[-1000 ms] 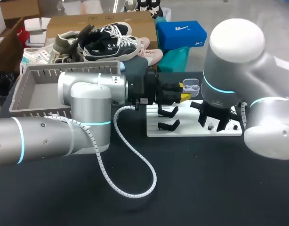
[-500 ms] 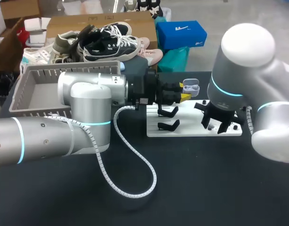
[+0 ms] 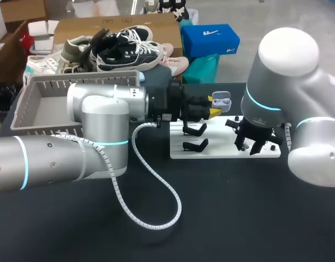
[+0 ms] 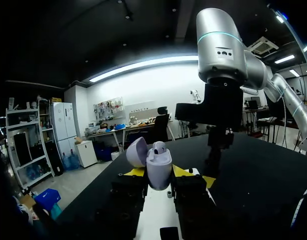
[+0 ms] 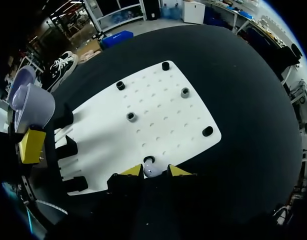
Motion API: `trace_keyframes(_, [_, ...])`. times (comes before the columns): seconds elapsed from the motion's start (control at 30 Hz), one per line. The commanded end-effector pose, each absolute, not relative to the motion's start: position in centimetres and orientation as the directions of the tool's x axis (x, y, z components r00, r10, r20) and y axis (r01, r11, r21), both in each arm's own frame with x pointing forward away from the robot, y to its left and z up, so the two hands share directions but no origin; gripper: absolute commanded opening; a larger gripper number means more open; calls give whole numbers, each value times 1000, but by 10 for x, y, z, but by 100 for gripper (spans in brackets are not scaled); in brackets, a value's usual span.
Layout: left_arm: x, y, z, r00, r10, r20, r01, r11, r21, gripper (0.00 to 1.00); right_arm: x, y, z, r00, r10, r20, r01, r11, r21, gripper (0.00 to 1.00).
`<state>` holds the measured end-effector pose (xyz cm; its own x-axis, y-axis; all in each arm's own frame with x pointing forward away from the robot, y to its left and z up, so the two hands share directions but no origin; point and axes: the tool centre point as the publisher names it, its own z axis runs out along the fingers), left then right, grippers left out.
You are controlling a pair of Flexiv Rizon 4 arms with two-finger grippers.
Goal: Pick up each earbud case from the left stands, insert the matching earbuds, close the lid, and place the case in the box.
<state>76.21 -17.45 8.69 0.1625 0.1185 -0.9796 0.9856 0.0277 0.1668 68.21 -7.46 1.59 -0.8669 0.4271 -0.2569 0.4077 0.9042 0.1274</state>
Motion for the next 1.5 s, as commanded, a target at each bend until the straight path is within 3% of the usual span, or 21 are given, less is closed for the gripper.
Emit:
trace_keyframes(0.03, [763,-175,86,164,117,-980,985,28,168,0,684,-74,14,-868,427,-254,408,904,127,26])
trace_keyframes(0.4, [763,-175,86,164,117,-980,985,28,168,0,686,-73,8,-871,427,-242,408,904,126,31])
trace_keyframes(0.63, [763,-175,86,164,117,-980,985,28,168,0,688,-74,6,-871,432,-235,413,902,124,20])
trace_keyframes(0.83, [763,-175,86,164,117,-980,985,28,168,0,690,-75,6,-869,437,-233,419,899,124,22])
trace_keyframes(1.03, [763,-175,86,164,117,-980,985,28,168,0,691,-76,6,-868,438,-234,420,899,122,17])
trace_keyframes(1.33, [763,-175,86,164,117,-980,985,28,168,0,687,-78,7,-865,446,-232,428,895,126,34])
trace_keyframes(1.5, [763,-175,86,164,117,-980,985,28,168,0,686,-80,11,-859,452,-240,433,892,131,34])
